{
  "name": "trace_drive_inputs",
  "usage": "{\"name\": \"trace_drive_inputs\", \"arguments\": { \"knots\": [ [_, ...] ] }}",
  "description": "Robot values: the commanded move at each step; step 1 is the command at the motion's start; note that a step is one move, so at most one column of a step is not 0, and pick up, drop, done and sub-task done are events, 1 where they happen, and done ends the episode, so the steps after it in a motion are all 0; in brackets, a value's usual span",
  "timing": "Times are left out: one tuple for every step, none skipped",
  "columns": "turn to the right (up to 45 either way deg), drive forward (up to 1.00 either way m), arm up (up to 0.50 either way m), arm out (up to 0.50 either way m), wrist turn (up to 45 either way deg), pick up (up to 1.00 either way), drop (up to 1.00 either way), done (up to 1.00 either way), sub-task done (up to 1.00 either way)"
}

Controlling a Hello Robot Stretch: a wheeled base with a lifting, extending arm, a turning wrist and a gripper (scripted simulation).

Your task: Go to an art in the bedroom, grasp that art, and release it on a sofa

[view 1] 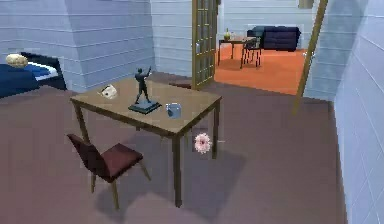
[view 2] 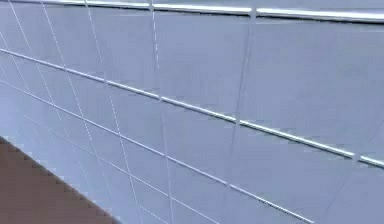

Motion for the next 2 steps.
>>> {"name": "trace_drive_inputs", "arguments": {
  "knots": [
    [-45.0, 0.00, 0.00, 0.00, 0.0, 0.00, 0.00, 0.00, 0.00],
    [-15.0, 0.00, 0.00, 0.00, 0.0, 0.00, 0.00, 0.00, 0.00]
  ]
}}
